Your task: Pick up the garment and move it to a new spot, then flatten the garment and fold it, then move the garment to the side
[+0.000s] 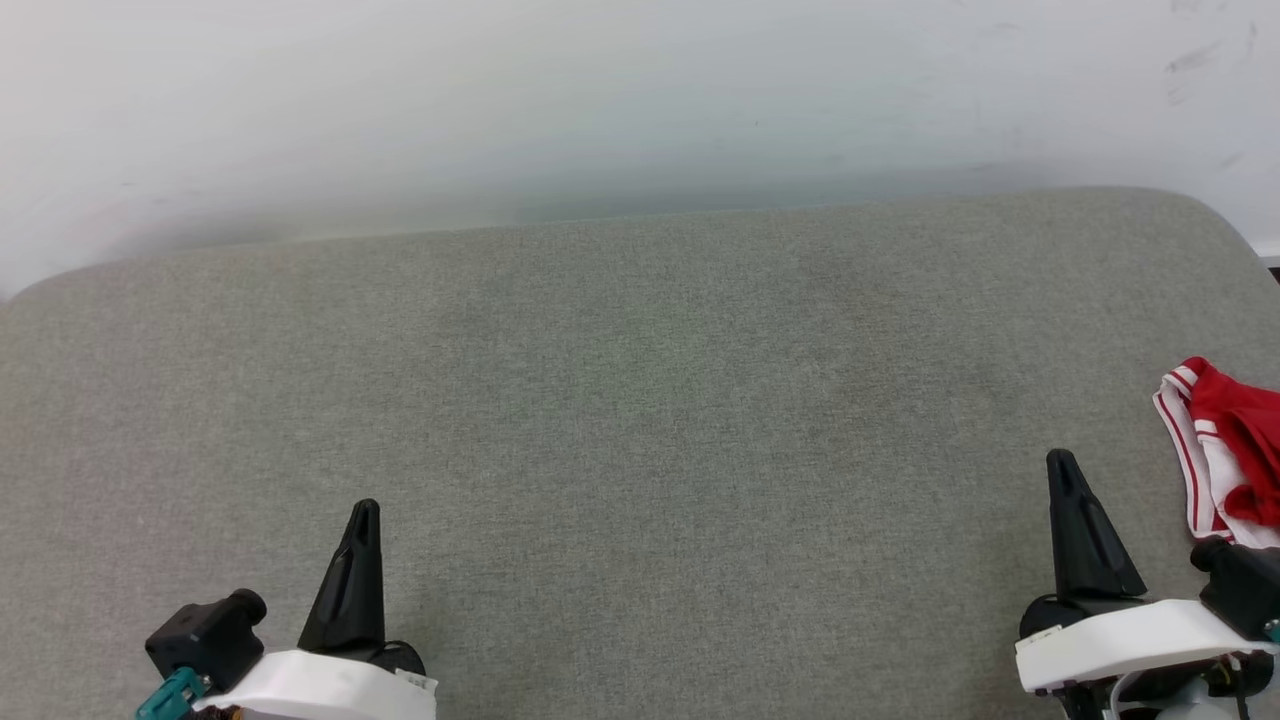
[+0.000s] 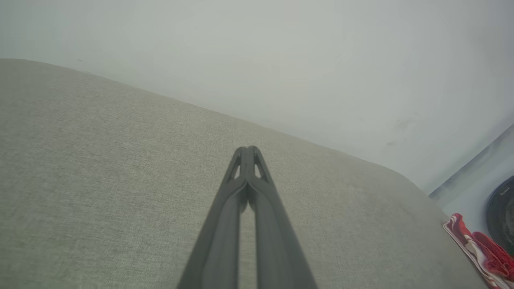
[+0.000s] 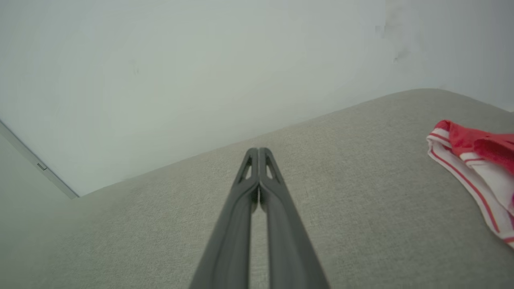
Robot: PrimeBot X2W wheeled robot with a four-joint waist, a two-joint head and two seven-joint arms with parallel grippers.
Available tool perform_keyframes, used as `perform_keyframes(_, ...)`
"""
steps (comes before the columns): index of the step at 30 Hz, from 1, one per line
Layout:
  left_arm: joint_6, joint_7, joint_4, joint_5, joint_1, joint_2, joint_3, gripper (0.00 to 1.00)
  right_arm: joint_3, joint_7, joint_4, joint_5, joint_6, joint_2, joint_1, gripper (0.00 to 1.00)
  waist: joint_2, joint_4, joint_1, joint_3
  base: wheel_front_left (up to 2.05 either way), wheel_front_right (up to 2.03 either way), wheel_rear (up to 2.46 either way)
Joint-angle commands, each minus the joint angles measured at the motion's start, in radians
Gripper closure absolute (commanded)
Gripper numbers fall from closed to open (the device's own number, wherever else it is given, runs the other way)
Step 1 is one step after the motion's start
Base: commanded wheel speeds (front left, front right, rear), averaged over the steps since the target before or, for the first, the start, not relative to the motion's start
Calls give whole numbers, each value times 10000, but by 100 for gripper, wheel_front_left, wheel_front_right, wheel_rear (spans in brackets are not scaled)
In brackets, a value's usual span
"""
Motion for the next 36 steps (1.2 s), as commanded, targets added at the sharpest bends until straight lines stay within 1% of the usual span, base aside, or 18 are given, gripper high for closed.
perform_keyframes(1, 5, 68, -62, -375, -288, 105, 13, 100, -17, 55, -102, 415, -1, -95, -274, 100, 0, 4, 0, -5, 0, 0, 0)
perform_keyframes(10, -6, 380, 235, -1885, -484, 158, 46, 100, -57, 382, 66, 1983, -1, -130, -369, 100, 0, 30, 0, -48, 0, 0, 0)
perform_keyframes(11, -8, 479, 319, -2353, -547, 169, 60, 100, -73, 484, 117, 2467, -2, -138, -393, 100, 0, 39, 0, -63, 0, 0, 0)
perform_keyframes(23, -12, 863, 584, -4054, -740, 208, 140, 100, -147, 887, 300, 4241, -2, -154, -494, 100, 0, 74, 0, -119, 0, 0, 0)
perform_keyframes(24, -13, 953, 649, -4443, -771, 213, 161, 100, -166, 978, 347, 4654, -2, -157, -516, 100, 0, 83, 0, -133, 0, 0, 0)
perform_keyframes(26, -14, 1043, 711, -4822, -825, 218, 185, 100, -184, 1066, 391, 5050, -2, -157, -540, 100, 0, 92, 0, -147, 0, 0, 0)
perform_keyframes(36, -16, 1337, 924, -5997, -951, 223, 262, 100, -253, 1363, 529, 6284, -2, -155, -593, 100, 0, 121, 0, -195, 0, 0, 0)
